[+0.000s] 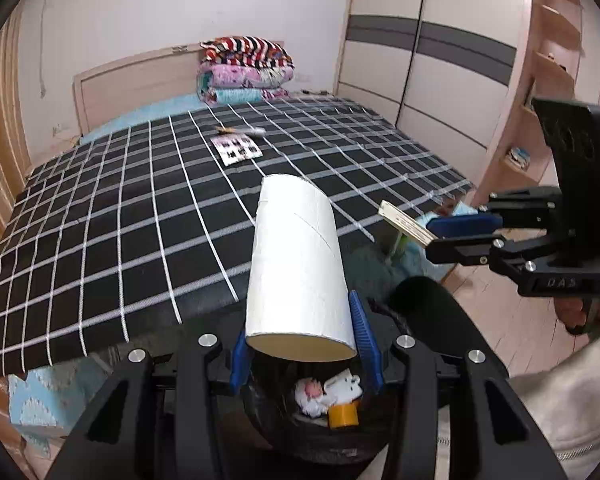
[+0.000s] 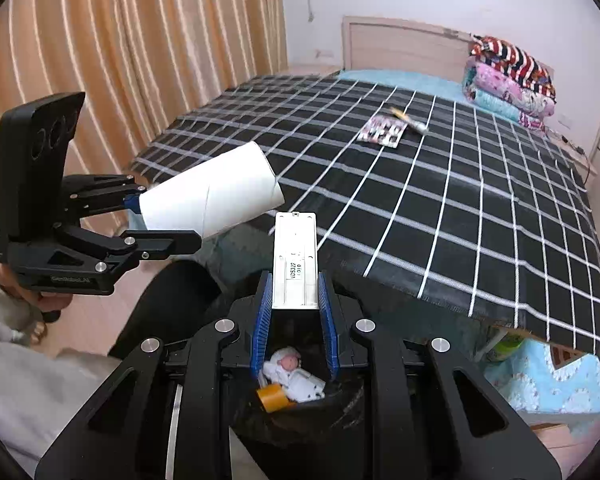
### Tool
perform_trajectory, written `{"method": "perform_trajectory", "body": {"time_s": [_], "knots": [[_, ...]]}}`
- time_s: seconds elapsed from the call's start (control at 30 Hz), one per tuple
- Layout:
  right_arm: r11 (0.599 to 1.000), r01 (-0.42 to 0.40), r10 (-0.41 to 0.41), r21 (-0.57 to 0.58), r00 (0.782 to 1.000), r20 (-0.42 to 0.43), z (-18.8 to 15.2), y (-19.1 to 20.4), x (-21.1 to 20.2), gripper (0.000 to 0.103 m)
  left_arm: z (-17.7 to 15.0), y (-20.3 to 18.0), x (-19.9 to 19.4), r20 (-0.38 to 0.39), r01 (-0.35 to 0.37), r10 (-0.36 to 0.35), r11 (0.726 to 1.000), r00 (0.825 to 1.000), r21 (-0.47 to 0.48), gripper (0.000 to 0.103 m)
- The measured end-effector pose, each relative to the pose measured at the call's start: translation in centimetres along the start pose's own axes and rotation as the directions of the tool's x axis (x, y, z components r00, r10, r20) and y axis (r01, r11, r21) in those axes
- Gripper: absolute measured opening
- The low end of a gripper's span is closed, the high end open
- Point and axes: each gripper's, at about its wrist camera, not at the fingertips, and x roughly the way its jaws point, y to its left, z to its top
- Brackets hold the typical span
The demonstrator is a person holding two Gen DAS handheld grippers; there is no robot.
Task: Collect trash
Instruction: 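Carry the paper roll and card box over the bin and open both grippers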
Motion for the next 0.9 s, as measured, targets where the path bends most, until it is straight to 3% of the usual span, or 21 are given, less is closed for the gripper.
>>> {"method": "perform_trajectory", "body": {"time_s": [0.33,0.53,0.9], "knots": [[0.994,-0.066,0.078,0.083,0.986,-0.147,-4.2,0.1,4.0,0.023,-3.9,-0.4,3.4,-0.139,0.043,-0.046,0.999,0.989,-0.023,0.043],[0.989,-0.078,0.104,0.124,0.970,-0.218,-5.9,0.1,6.8,0.023,-6.4,0.2,6.8,-0.247,0.059,-0.070,0.997,0.966,-0.054,0.043],[0.974,-0.083,0.150,0.210,0.934,-0.325,-9.2,-1.5,11.8,0.023,-9.1,0.6,12.5,-0.397,0.093,-0.123,0.991,0.910,-0.093,0.043]]}}
